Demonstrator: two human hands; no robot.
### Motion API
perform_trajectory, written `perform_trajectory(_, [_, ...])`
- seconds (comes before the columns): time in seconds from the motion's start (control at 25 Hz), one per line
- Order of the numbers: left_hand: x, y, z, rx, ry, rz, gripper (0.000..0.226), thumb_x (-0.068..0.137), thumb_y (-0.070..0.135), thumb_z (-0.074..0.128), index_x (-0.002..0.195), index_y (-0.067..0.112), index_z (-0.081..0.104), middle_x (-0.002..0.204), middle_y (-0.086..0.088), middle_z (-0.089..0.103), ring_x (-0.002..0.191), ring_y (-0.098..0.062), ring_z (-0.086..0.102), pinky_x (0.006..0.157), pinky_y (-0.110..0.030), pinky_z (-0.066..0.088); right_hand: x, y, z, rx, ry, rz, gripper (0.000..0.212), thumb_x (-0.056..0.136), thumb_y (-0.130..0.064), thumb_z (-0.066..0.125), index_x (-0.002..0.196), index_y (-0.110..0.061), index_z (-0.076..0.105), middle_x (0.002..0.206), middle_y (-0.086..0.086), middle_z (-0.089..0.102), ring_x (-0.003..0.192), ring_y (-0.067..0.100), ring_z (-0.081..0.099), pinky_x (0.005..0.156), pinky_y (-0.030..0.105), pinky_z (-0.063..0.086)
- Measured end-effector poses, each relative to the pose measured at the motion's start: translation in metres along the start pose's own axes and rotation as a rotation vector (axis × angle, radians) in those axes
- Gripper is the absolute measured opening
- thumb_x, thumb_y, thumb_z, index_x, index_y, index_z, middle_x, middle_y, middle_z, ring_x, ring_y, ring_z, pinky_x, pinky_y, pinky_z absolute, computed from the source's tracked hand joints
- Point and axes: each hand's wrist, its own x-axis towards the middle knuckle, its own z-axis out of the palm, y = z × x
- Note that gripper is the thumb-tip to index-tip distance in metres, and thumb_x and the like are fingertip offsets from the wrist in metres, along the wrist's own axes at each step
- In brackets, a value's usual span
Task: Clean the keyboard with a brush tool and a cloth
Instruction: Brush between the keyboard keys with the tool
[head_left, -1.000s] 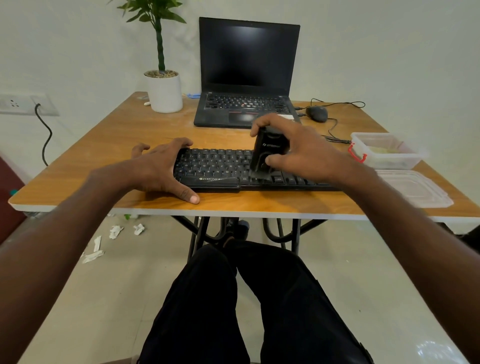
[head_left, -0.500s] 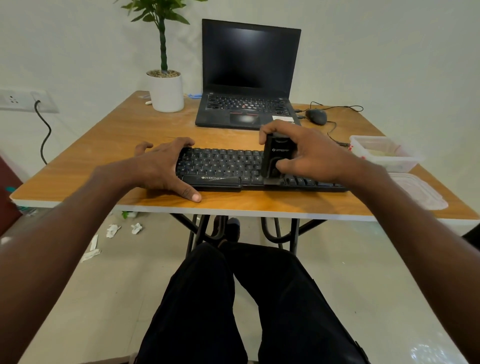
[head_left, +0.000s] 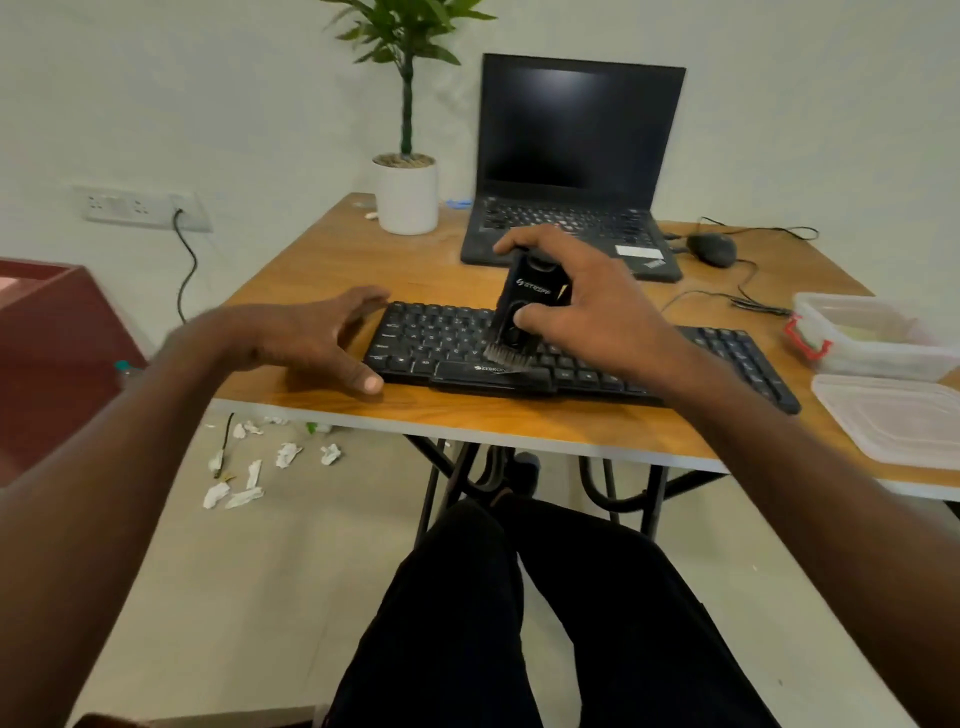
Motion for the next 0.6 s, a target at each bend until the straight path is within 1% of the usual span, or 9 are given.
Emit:
perform_trajectory(0.08, [0.005, -0.006, 0.005, -0.078, 0.026, 0.019, 0.151, 0.044, 0.059, 0.097, 0.165, 0.046, 0.007, 0.173, 0.015, 0.016, 0.155, -0.017, 0.022, 0.127, -0.042, 0.023, 0.017, -0.006, 0.024, 0.046, -0.015, -0.008, 0.056, 0.089, -0.021, 0.076, 0.133, -0.045, 0.052, 0.115, -0.007, 0.068, 0.090, 0.006, 0.070, 0.073, 0.021, 0.061])
perform_trajectory(0.16, [0.011, -0.007, 0.008, -0.146, 0.027, 0.044, 0.145, 0.050, 0.052, 0.100, 0.163, 0.049, 0.010, 0.168, 0.016, 0.026, 0.150, -0.015, 0.033, 0.125, -0.041, 0.030, 0.035, -0.013, 0.043, 0.094, -0.024, -0.024, 0.055, 0.089, -0.024, 0.076, 0.134, -0.043, 0.052, 0.119, -0.003, 0.067, 0.092, 0.007, 0.070, 0.073, 0.019, 0.060])
perform_trajectory(0.2, [0.012, -0.007, 0.008, -0.179, 0.021, 0.057, 0.138, 0.056, 0.046, 0.102, 0.162, 0.050, 0.014, 0.163, 0.017, 0.034, 0.146, -0.014, 0.039, 0.121, -0.039, 0.035, 0.045, -0.016, 0.051, 0.110, -0.025, -0.033, 0.054, 0.090, -0.024, 0.076, 0.135, -0.042, 0.052, 0.120, -0.002, 0.066, 0.093, 0.006, 0.069, 0.070, 0.015, 0.057])
perform_trajectory(0.28, [0.013, -0.006, 0.008, -0.232, 0.005, 0.085, 0.120, 0.069, 0.028, 0.099, 0.157, 0.049, 0.020, 0.150, 0.024, 0.044, 0.137, -0.005, 0.046, 0.109, -0.027, 0.042, 0.063, -0.023, 0.065, 0.127, -0.033, -0.043, 0.053, 0.089, -0.023, 0.076, 0.135, -0.039, 0.053, 0.121, -0.004, 0.065, 0.093, 0.005, 0.067, 0.066, 0.010, 0.053])
perform_trajectory(0.32, [0.012, -0.006, 0.007, -0.236, 0.002, 0.097, 0.116, 0.072, 0.022, 0.096, 0.156, 0.050, 0.021, 0.147, 0.025, 0.045, 0.135, -0.001, 0.046, 0.106, -0.025, 0.042, 0.070, -0.026, 0.073, 0.128, -0.043, -0.051, 0.053, 0.089, -0.023, 0.076, 0.135, -0.038, 0.054, 0.122, -0.005, 0.064, 0.095, 0.005, 0.067, 0.067, 0.010, 0.053])
perform_trajectory(0.4, [0.012, -0.006, 0.006, -0.228, 0.004, 0.091, 0.114, 0.073, 0.020, 0.095, 0.153, 0.053, 0.021, 0.146, 0.022, 0.049, 0.133, -0.002, 0.049, 0.105, -0.025, 0.043, 0.078, -0.030, 0.087, 0.103, -0.078, -0.086, 0.054, 0.089, -0.023, 0.076, 0.135, -0.037, 0.053, 0.123, -0.007, 0.065, 0.096, 0.006, 0.067, 0.068, 0.010, 0.053])
perform_trajectory(0.48, [0.011, -0.005, 0.006, -0.210, 0.011, 0.073, 0.115, 0.071, 0.025, 0.097, 0.153, 0.049, 0.021, 0.146, 0.020, 0.049, 0.133, -0.005, 0.048, 0.104, -0.025, 0.041, 0.080, -0.034, 0.094, 0.023, -0.163, -0.139, 0.055, 0.089, -0.022, 0.073, 0.138, -0.037, 0.052, 0.124, -0.006, 0.064, 0.098, 0.009, 0.066, 0.072, 0.017, 0.055])
perform_trajectory(0.56, [0.013, -0.006, 0.005, -0.171, 0.014, 0.055, 0.125, 0.063, 0.037, 0.101, 0.157, 0.047, 0.019, 0.150, 0.021, 0.041, 0.138, -0.010, 0.042, 0.108, -0.028, 0.036, 0.087, -0.043, 0.092, -0.165, -0.280, -0.196, 0.057, 0.086, -0.024, 0.069, 0.137, -0.040, 0.052, 0.123, -0.007, 0.064, 0.097, 0.013, 0.064, 0.077, 0.031, 0.058])
perform_trajectory(0.6, [0.012, -0.008, 0.005, -0.164, 0.020, 0.035, 0.126, 0.060, 0.040, 0.100, 0.157, 0.046, 0.020, 0.151, 0.020, 0.038, 0.138, -0.012, 0.039, 0.108, -0.029, 0.034, 0.090, -0.049, 0.091, -0.261, -0.307, -0.222, 0.057, 0.084, -0.026, 0.068, 0.137, -0.042, 0.052, 0.122, -0.007, 0.064, 0.098, 0.014, 0.063, 0.079, 0.035, 0.058])
